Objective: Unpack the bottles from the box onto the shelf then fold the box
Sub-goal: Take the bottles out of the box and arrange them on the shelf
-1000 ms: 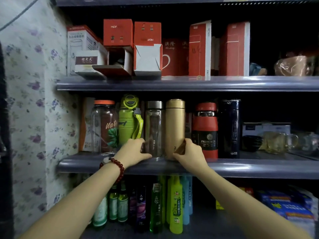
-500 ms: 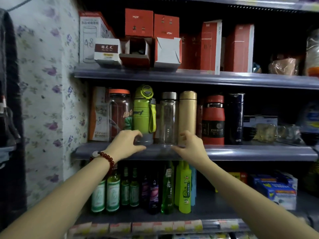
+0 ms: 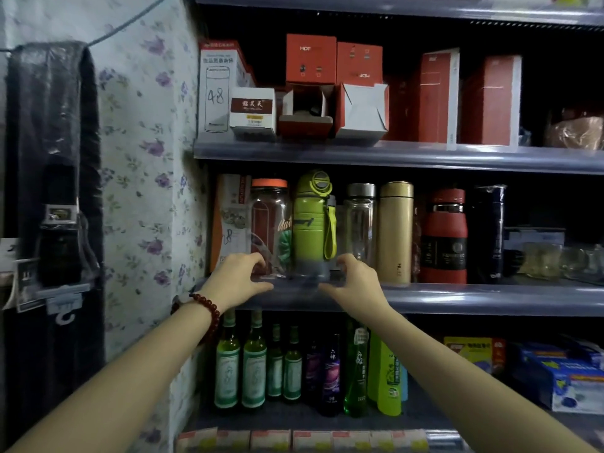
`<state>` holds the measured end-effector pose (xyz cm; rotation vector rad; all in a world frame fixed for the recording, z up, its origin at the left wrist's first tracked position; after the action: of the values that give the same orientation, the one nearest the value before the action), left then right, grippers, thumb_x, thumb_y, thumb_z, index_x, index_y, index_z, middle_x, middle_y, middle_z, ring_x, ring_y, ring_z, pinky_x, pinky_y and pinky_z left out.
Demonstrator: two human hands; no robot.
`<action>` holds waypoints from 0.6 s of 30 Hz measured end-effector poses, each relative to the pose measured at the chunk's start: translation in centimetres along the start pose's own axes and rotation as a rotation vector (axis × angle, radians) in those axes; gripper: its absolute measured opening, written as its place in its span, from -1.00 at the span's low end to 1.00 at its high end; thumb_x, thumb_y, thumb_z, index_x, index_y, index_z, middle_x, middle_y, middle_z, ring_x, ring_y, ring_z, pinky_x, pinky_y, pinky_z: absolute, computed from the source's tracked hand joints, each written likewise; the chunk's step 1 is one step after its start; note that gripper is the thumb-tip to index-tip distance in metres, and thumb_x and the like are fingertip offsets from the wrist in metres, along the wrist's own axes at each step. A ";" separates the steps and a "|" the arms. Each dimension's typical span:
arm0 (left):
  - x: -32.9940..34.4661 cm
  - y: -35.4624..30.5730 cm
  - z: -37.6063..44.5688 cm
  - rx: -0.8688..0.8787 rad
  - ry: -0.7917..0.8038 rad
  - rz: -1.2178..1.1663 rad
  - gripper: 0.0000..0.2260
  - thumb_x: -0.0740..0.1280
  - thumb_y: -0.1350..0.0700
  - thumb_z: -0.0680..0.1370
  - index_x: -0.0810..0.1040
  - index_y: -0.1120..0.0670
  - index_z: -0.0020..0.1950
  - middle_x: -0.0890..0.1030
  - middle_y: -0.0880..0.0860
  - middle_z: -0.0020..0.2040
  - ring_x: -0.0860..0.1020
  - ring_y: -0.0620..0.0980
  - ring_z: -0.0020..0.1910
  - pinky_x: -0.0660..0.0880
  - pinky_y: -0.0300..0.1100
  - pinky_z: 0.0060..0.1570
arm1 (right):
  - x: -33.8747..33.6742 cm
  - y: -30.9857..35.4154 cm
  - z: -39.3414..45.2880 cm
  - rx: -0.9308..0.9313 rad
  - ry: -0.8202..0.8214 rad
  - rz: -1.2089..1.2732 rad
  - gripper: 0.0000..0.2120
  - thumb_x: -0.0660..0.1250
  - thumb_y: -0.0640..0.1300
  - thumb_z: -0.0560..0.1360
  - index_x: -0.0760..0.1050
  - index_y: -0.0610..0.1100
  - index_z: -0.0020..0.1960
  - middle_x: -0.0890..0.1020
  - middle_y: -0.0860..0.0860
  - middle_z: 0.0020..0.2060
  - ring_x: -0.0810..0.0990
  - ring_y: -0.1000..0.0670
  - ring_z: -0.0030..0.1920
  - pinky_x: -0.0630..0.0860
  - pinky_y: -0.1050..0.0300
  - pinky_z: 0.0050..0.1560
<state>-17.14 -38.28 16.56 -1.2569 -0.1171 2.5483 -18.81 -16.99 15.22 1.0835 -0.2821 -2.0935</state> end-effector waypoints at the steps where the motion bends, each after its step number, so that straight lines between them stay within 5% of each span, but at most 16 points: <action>1: 0.0 0.2 0.2 0.001 -0.006 0.005 -0.61 0.44 -0.11 0.42 0.53 0.06 0.15 0.61 0.06 0.10 0.55 0.04 0.07 0.51 -0.10 0.06 | 0.2 0.2 0.2 0.004 -0.001 -0.010 -0.50 0.44 0.00 0.43 0.38 -0.16 0.27 0.53 -0.11 0.16 0.48 -0.11 0.21 0.44 0.10 0.09; 9: -0.9 1.7 1.2 -0.075 -0.095 -0.015 -0.56 0.44 -0.19 0.38 0.47 0.07 0.08 0.59 0.06 0.02 0.55 0.03 -0.01 0.54 -0.08 -0.04 | 1.2 0.5 1.8 0.065 -0.015 0.008 -0.32 0.46 0.02 0.41 0.24 -0.17 0.40 0.48 -0.13 0.24 0.43 -0.15 0.28 0.43 0.00 0.19; 18: 0.2 3.1 2.6 -0.186 -0.026 -0.134 -0.21 0.44 -0.24 0.35 0.23 0.12 0.40 0.47 0.16 0.30 0.50 0.11 0.20 0.49 -0.07 0.13 | 2.6 0.3 3.6 0.127 -0.019 0.092 -0.16 0.50 0.01 0.39 0.10 -0.22 0.47 0.47 -0.16 0.24 0.45 -0.17 0.24 0.43 0.05 0.14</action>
<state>-19.98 -41.05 17.34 -1.2353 -0.4375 2.4844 -22.41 -19.58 16.02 1.1036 -0.4709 -2.0270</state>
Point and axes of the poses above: each hand's wrist, its own z-axis towards the middle knuckle, its own x-axis out of the palm, y = z × x, the point moved 8 cm from there along z, towards the middle knuckle
